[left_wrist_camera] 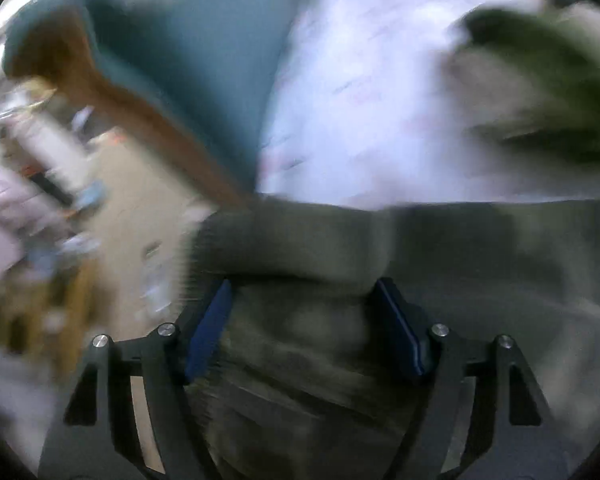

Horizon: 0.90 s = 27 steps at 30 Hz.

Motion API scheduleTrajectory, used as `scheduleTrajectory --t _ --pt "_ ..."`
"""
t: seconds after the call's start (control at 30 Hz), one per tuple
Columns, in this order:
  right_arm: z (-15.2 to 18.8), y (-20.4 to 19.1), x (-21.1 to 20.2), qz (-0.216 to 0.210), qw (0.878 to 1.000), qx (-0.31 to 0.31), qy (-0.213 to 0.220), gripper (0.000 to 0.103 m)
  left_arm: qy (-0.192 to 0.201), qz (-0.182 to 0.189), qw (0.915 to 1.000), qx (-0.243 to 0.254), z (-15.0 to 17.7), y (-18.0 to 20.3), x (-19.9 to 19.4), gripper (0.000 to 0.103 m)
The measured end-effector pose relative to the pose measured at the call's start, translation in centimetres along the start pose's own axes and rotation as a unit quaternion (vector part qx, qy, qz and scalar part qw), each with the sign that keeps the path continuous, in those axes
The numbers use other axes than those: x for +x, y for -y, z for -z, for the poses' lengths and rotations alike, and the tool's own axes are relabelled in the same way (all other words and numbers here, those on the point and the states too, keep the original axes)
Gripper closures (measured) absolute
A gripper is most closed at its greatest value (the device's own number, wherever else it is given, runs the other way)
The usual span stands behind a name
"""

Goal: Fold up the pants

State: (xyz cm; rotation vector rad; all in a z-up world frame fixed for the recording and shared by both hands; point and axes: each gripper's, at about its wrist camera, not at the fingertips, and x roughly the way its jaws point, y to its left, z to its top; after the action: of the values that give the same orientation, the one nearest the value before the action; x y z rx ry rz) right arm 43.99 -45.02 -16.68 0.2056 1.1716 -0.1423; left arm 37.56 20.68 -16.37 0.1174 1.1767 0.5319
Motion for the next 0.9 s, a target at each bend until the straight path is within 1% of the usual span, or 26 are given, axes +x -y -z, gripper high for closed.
scheduleTrajectory --t 0.03,0.07,0.1,0.13,0.17,0.2,0.23,0.27,0.3,0.33,0.37,0.4,0.43,0.47,0.5,0.53,0.57,0.6,0.63,0.7,0.73,0.77,0.8,0.83,0.9 --pt "1.0 1.2 1.1 0.024 0.999 0.016 -0.016 0.026 -0.016 -0.006 0.9997 -0.02 -0.3 -0.3 1.0 0.03" --pt "1.6 2.1 1.4 0.024 0.999 0.029 -0.016 0.026 -0.023 -0.005 0.9991 -0.035 -0.6 -0.3 1.4 0.029" --pt "2.1 2.9 0.8 0.009 0.999 0.038 0.005 0.026 -0.023 -0.009 0.9987 -0.044 -0.9 -0.3 1.2 0.03" --pt "2.1 3.2 0.4 0.011 0.999 0.039 0.008 0.026 -0.017 -0.001 0.9987 -0.049 -1.2 -0.2 0.7 0.03" --pt "2.0 3.8 -0.3 0.008 0.999 0.047 0.012 0.026 -0.011 0.011 0.9986 -0.051 -1.4 -0.3 0.3 0.03" --pt "1.8 4.8 -1.3 -0.006 0.998 0.058 0.025 0.028 0.0 0.035 0.9979 -0.055 -1.4 -0.5 -0.5 0.03" --pt "1.5 6.6 -3.2 -0.018 0.995 0.076 0.061 0.028 0.013 0.066 0.9956 -0.066 -1.2 -0.9 -1.6 0.03" --pt "1.5 7.8 -4.4 -0.015 0.992 0.086 0.085 0.028 0.022 0.081 0.9939 -0.072 -0.9 -1.2 -2.3 0.029" --pt "1.2 9.5 -5.7 -0.004 0.989 0.1 0.108 0.026 0.039 0.101 0.9911 -0.078 -0.3 -1.6 -3.6 0.028" --pt "0.9 12.1 -6.9 0.015 0.984 0.126 0.126 0.026 0.055 0.122 0.9876 -0.082 0.3 -1.9 -4.6 0.023" --pt "0.8 14.2 -7.2 0.022 0.98 0.153 0.128 0.026 0.063 0.135 0.9853 -0.083 0.7 -1.8 -5.4 0.02" --pt "0.7 16.1 -7.2 0.025 0.976 0.178 0.122 0.026 0.071 0.151 0.9824 -0.084 1.3 -1.8 -5.9 0.02" --pt "0.9 18.2 -6.9 0.021 0.971 0.209 0.112 0.026 0.068 0.163 0.9808 -0.083 1.9 -1.6 -6.1 0.02" --pt "1.2 20.0 -6.3 0.014 0.966 0.239 0.097 0.026 0.061 0.169 0.9805 -0.079 1.9 -0.5 -6.1 0.02" --pt "1.6 21.0 -5.6 0.012 0.963 0.259 0.078 0.026 0.046 0.174 0.9812 -0.071 2.6 0.1 -5.7 0.02" --pt "1.8 21.7 -4.6 0.003 0.961 0.27 0.059 0.028 0.033 0.168 0.9832 -0.064 2.8 0.6 -5.2 0.02" --pt "2.0 21.5 -4.1 -0.006 0.963 0.266 0.053 0.043 0.018 0.162 0.9849 -0.056 3.3 1.2 -4.8 0.02" --pt "1.8 20.9 -3.7 -0.011 0.969 0.243 0.048 0.065 0.012 0.165 0.9848 -0.054 3.7 1.6 -4.7 0.02" --pt "1.7 20.0 -3.5 0.002 0.974 0.221 0.044 0.074 0.006 0.167 0.9844 -0.054 3.9 1.6 -4.5 0.02" --pt "1.4 18.8 -3.3 0.018 0.98 0.192 0.037 0.099 -0.003 0.181 0.9818 -0.059 4.2 1.4 -4.1 0.02" --pt "1.3 18.1 -3.9 0.026 0.983 0.176 0.044 0.099 0.0 0.198 0.9774 -0.074 4.5 1.0 -4.3 0.02" --pt "1.3 17.5 -4.5 0.032 0.984 0.166 0.051 0.099 0.001 0.207 0.9745 -0.087 4.5 0.5 -4.1 0.021" --pt "1.2 17.0 -5.6 0.041 0.985 0.157 0.064 0.1 -0.002 0.203 0.9754 -0.087 4.6 0.1 -4.1 0.022" --pt "1.1 17.0 -6.6 0.044 0.983 0.162 0.079 0.1 -0.008 0.196 0.9773 -0.081 4.6 0.1 -3.8 0.025" --pt "1.8 18.0 -8.5 0.052 0.976 0.188 0.1 0.1 -0.013 0.185 0.9805 -0.064 4.6 0.2 -3.2 0.027"
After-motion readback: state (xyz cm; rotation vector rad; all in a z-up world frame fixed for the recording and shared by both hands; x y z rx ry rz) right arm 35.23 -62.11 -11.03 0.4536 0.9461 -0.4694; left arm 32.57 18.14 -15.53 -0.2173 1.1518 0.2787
